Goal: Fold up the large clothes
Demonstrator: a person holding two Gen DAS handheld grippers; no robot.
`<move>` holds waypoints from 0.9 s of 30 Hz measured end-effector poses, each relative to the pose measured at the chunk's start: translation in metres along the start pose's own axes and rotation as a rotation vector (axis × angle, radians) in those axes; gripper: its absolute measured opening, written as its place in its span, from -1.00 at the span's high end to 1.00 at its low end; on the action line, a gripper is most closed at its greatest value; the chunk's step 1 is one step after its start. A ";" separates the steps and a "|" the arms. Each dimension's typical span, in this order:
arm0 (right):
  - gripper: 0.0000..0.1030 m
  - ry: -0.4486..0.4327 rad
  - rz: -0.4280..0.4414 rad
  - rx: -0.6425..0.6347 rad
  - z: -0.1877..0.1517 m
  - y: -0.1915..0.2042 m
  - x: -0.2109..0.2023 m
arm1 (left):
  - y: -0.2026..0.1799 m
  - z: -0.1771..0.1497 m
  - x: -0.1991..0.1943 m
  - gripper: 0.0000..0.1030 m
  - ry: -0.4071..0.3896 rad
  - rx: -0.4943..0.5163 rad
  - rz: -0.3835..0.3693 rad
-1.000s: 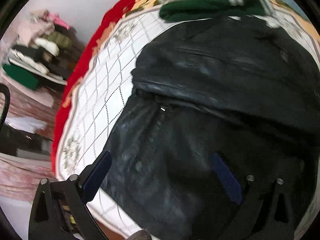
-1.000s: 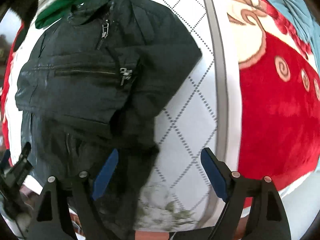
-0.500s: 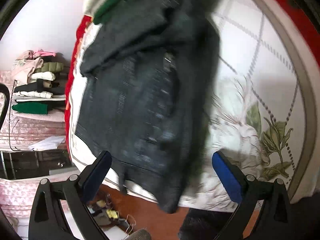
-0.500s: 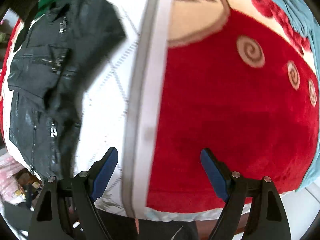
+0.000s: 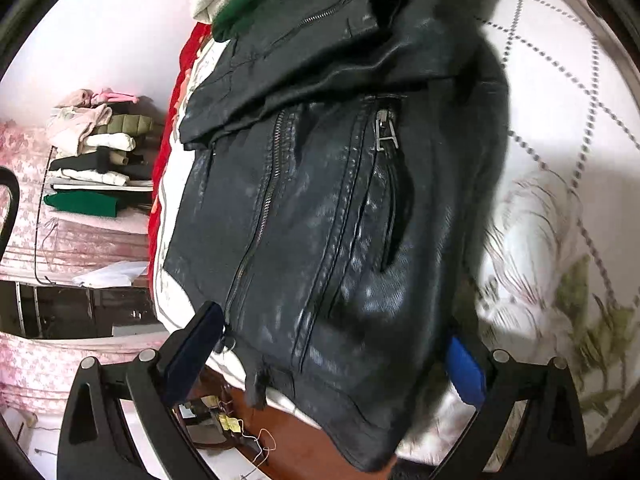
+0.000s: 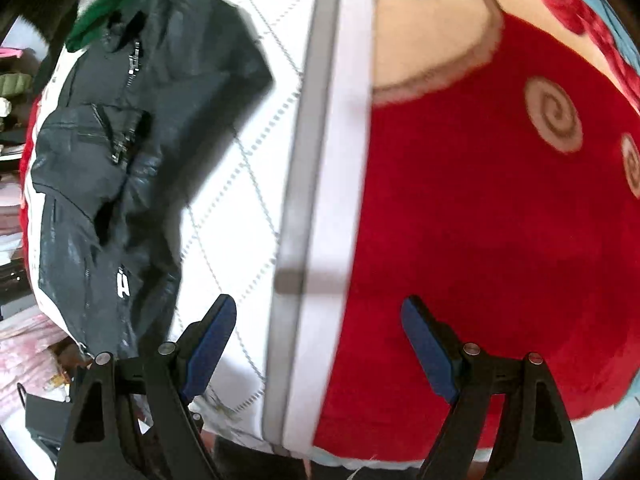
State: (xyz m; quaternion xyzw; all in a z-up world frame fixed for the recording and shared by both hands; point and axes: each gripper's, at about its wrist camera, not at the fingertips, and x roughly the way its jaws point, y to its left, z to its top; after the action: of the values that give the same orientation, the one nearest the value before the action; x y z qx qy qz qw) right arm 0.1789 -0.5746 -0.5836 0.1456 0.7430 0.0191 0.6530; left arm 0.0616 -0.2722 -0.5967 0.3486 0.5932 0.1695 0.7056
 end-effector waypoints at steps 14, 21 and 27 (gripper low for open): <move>-0.67 -0.060 0.369 0.081 0.051 0.014 0.023 | 0.004 0.014 -0.008 0.51 -0.077 -0.037 -0.083; -0.67 -0.050 0.649 0.167 0.051 0.041 0.062 | 0.013 0.014 -0.025 0.86 -0.119 -0.075 -0.150; 0.41 -0.043 0.718 0.232 0.069 0.089 0.090 | 0.047 0.018 -0.031 0.88 -0.144 -0.129 -0.210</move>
State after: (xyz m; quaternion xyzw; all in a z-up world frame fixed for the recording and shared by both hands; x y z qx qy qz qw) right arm 0.2537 -0.4788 -0.6612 0.4702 0.6281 0.1593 0.5993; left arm 0.0799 -0.2648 -0.5410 0.2500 0.5620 0.1070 0.7811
